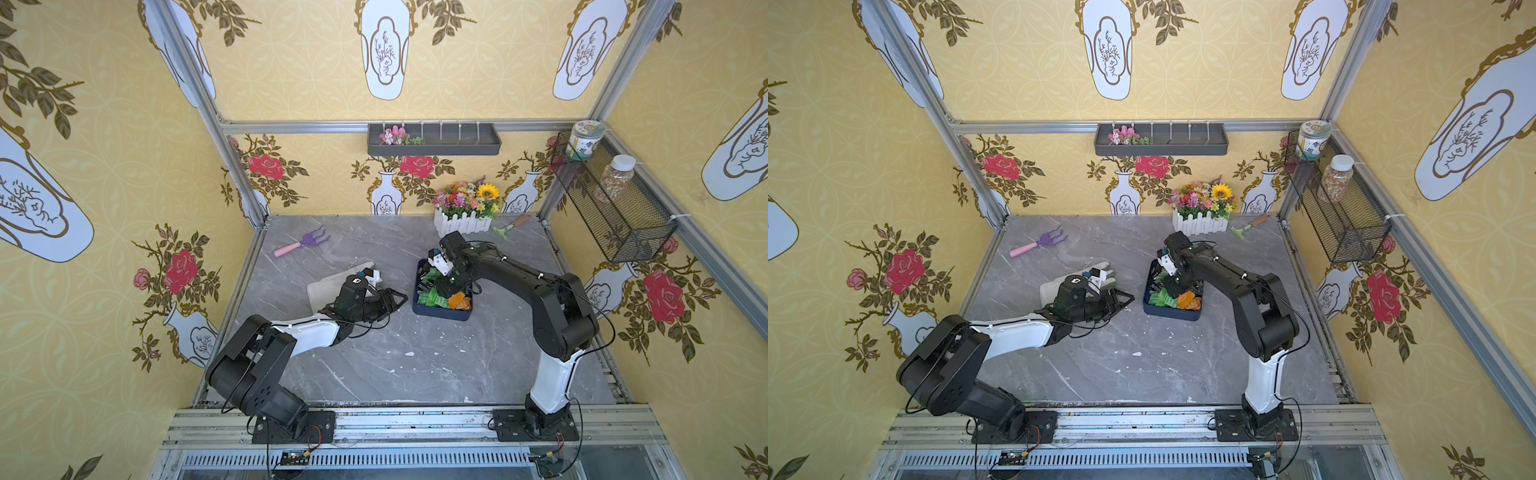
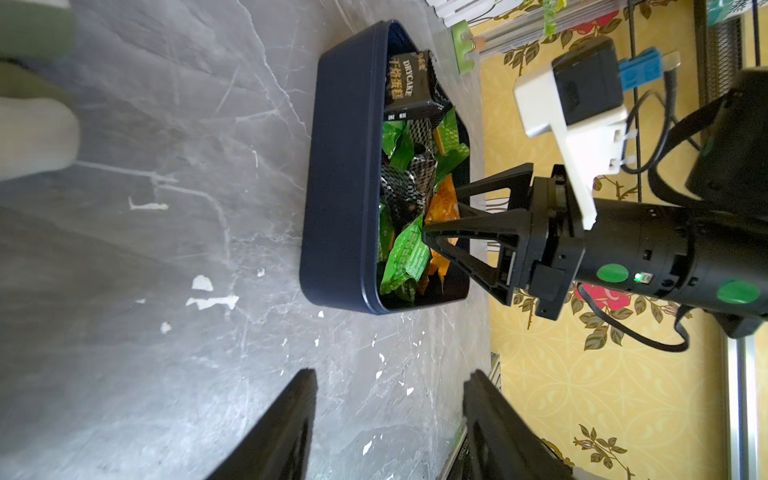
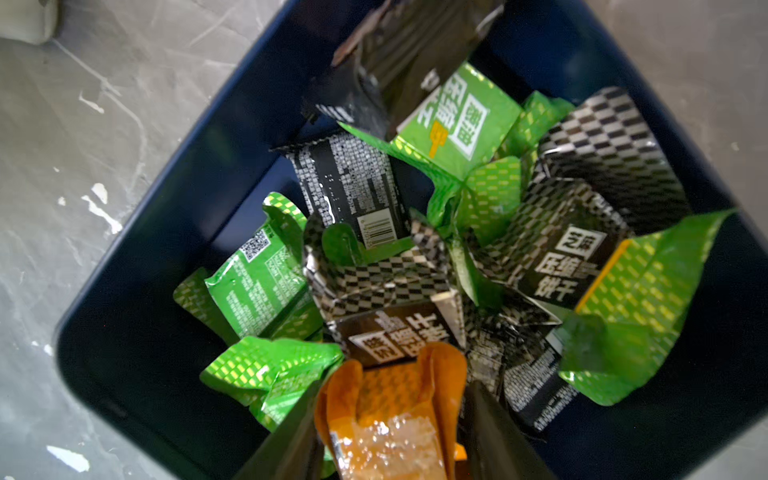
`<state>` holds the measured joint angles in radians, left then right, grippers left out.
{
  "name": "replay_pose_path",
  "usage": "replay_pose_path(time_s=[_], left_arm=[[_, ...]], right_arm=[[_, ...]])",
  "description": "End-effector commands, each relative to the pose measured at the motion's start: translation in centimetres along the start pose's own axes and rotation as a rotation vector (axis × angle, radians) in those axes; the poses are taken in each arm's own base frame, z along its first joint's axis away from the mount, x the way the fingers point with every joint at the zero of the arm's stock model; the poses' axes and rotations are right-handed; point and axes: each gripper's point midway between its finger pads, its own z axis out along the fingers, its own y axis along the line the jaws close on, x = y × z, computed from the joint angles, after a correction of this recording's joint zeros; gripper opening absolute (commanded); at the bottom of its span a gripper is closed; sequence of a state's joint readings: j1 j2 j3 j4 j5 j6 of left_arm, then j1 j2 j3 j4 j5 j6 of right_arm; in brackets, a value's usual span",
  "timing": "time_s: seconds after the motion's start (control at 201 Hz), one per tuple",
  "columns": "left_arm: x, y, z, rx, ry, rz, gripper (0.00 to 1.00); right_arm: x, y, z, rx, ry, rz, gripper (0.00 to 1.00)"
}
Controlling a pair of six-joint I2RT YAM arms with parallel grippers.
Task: Take the cookies out of the storage box
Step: Pick up the cookie from the storage box, then adjust the storage box at the center of the board.
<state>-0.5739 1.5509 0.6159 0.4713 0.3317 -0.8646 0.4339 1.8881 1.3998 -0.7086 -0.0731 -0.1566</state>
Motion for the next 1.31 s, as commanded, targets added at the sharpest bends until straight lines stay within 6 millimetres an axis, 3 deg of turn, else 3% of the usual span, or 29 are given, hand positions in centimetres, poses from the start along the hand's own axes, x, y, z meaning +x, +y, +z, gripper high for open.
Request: replay_pose_path(time_s=[0.0, 0.184, 0.518, 0.792, 1.076, 1.19, 1.305], left_arm=[[-0.5, -0.6, 0.4, 0.016, -0.019, 0.021, 0.61], [-0.6, -0.5, 1.2, 0.003, -0.022, 0.024, 0.61], [-1.9, -0.3, 3.4, -0.014, -0.031, 0.084, 0.60], [-0.3, -0.5, 5.0, -0.021, 0.012, 0.087, 0.60], [2.2, -3.9, 7.1, 0.045, 0.049, 0.122, 0.60], [2.0, -3.9, 6.6, 0.027, 0.000, 0.111, 0.60], [-0.6, -3.0, 3.8, -0.040, -0.184, 0.067, 0.63]], right_arm=[[0.1, 0.1, -0.3, -0.005, -0.006, -0.006, 0.49], [-0.5, 0.4, -2.2, -0.006, -0.062, -0.006, 0.42], [-2.0, 0.5, -8.5, 0.012, -0.307, 0.184, 0.38], [0.6, 0.3, -11.7, -0.011, -0.435, 0.531, 0.40], [3.0, 0.7, -13.6, -0.027, -0.431, 0.644, 0.40], [3.5, 1.5, -14.0, -0.047, -0.419, 0.667, 0.43], [3.3, 3.8, -13.5, -0.066, -0.393, 0.669, 0.43]])
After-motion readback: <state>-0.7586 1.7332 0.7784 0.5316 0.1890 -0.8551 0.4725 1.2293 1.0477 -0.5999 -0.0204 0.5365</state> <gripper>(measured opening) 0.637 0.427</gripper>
